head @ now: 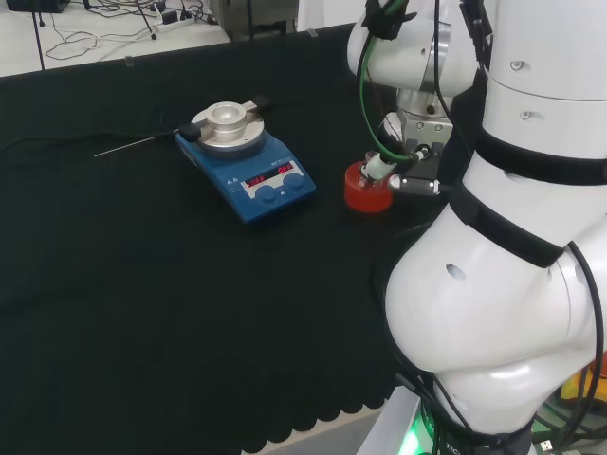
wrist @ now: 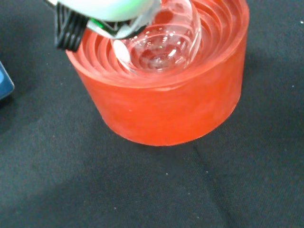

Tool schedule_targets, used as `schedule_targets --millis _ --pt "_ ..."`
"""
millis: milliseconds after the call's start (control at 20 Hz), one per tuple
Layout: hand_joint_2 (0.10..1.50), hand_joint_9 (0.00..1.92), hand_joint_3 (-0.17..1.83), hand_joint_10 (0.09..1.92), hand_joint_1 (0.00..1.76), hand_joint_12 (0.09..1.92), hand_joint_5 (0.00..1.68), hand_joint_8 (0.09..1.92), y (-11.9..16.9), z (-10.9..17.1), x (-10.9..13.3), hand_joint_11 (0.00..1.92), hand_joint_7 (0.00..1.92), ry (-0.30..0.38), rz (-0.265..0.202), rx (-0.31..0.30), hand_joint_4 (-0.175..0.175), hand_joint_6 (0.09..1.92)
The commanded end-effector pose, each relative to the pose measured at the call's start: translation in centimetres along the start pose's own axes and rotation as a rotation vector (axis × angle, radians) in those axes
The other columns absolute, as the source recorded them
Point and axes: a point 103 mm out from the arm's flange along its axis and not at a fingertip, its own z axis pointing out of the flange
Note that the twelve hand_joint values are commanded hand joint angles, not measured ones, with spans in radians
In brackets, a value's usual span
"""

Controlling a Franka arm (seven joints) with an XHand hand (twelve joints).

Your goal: Pick up the round-bottom flask.

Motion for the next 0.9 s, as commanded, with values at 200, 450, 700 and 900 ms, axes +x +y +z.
schedule_targets --millis 200,450,700,900 --pt "0.62 0.49 0.71 0.67 0.96 1.36 0.72 0.71 0.19 -0.09 0.36 0.28 0.32 -0.010 0.005 -0.013 -0.057 0.76" --pt "0.66 0.51 0.70 0.67 0.95 1.35 0.81 0.71 0.17 -0.06 0.20 0.31 0.33 -0.033 0.021 -0.017 -0.061 0.78" --pt "0.69 0.53 0.68 0.66 0.94 1.34 0.86 0.71 0.17 -0.24 0.18 0.34 0.35 -0.047 0.027 -0.032 -0.069 0.80" --pt "0.99 0.57 0.21 0.65 1.02 1.33 0.98 0.72 0.11 -0.79 0.35 0.38 0.38 -0.048 0.024 -0.062 0.138 0.98"
